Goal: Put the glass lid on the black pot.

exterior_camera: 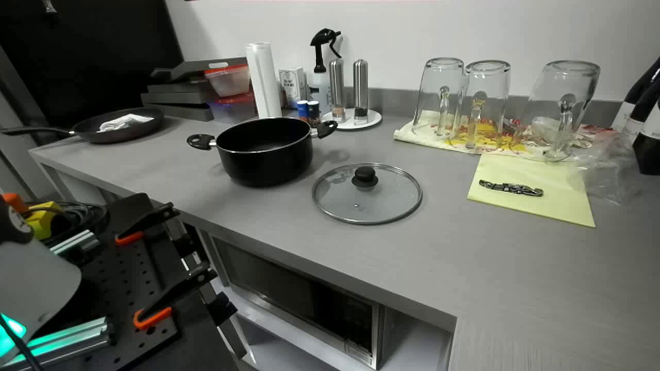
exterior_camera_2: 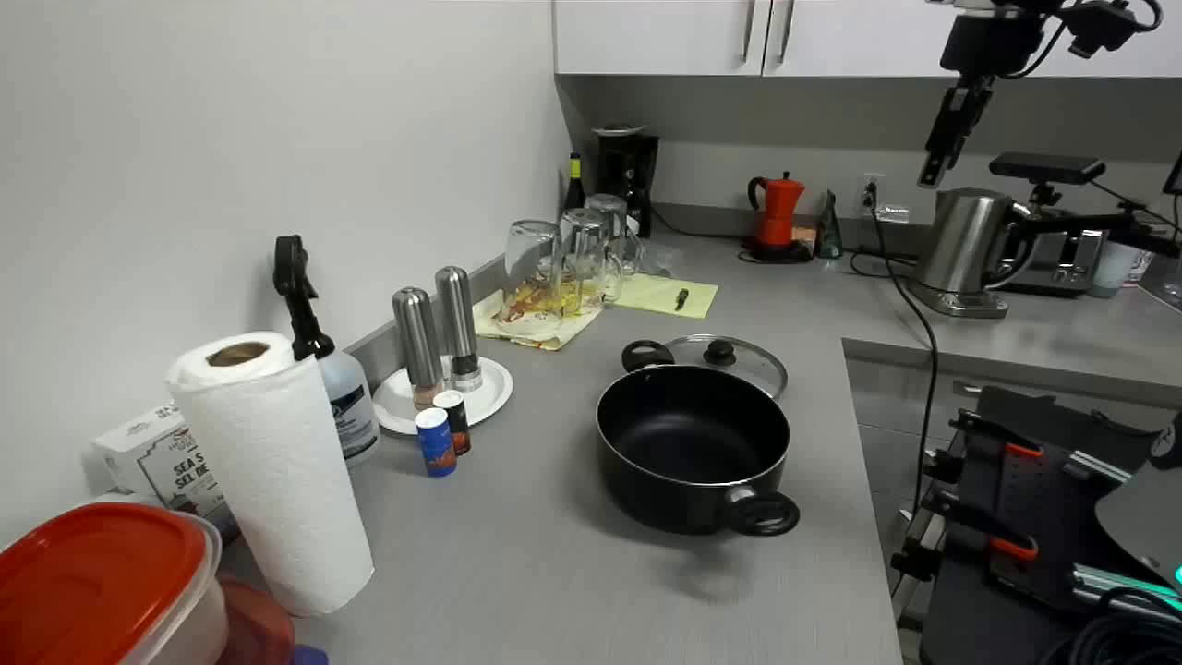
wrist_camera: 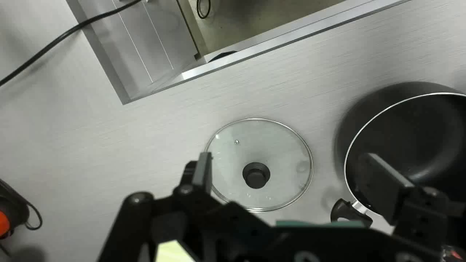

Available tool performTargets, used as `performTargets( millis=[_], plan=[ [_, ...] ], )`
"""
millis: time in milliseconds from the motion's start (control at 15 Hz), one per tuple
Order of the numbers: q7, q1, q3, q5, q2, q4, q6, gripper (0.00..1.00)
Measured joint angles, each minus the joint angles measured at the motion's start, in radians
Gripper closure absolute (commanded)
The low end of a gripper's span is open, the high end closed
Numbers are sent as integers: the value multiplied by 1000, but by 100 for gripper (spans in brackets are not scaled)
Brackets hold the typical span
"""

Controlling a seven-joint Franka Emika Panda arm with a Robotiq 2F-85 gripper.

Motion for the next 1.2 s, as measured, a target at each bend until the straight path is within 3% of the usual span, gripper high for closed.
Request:
performTargets(
  millis=[800, 1200],
  plan=[
    [0, 5, -2, 0, 17, 2, 3, 0],
    [-27, 29, -34, 14, 148, 31, 94, 0]
  ],
)
